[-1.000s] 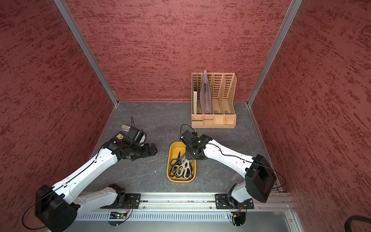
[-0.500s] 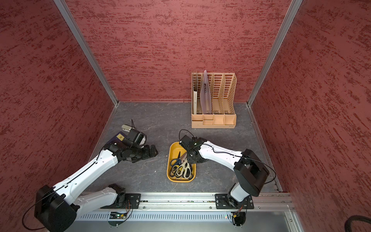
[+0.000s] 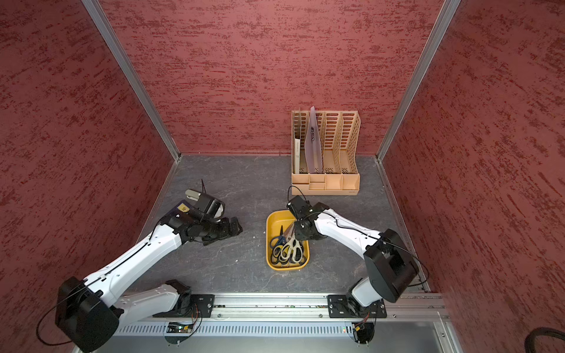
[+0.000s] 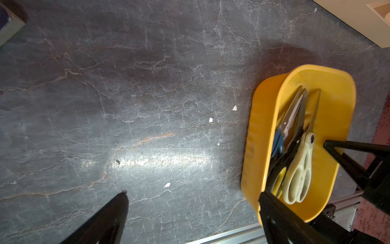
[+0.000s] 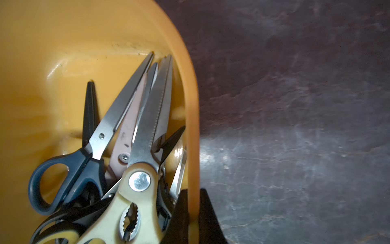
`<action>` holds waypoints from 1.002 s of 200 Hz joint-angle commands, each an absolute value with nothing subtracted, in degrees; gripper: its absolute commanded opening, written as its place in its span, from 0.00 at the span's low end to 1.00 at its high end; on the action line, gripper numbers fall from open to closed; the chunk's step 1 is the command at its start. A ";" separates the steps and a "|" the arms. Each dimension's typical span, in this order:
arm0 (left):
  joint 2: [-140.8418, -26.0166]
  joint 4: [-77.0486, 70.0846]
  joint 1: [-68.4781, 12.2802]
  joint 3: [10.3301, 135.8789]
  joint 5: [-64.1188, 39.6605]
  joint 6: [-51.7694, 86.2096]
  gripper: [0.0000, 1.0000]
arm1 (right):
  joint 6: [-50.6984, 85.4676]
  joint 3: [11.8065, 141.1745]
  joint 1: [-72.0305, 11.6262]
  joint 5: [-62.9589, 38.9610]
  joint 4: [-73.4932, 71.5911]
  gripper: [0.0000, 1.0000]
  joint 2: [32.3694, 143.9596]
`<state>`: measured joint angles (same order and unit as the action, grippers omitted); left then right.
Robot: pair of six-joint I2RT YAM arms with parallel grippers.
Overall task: Take the scissors out of the storage box
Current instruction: Move the storage box to the center of the board, then pick up the scissors from the storage box.
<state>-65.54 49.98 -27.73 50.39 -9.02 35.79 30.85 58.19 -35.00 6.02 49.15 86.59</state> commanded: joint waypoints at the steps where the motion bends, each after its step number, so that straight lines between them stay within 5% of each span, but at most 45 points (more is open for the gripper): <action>1: -66.50 48.68 -28.19 52.13 -9.62 36.45 1.00 | 24.75 58.06 -30.16 6.81 47.93 0.00 86.37; 38: -67.52 48.52 -28.97 53.12 -9.88 36.62 1.00 | 21.61 59.16 -25.83 5.54 46.59 0.04 89.84; 80: -67.69 47.64 -29.37 53.17 -10.08 36.69 1.00 | 23.53 63.31 -25.14 4.98 52.33 0.30 87.43; 122: -68.64 45.15 -29.52 52.82 -11.38 37.48 1.00 | 35.70 62.43 -26.05 -5.66 57.24 0.43 77.64; 200: -73.13 40.99 -29.49 52.69 -13.59 38.86 1.00 | 49.52 54.14 -35.35 -7.73 52.41 0.45 75.78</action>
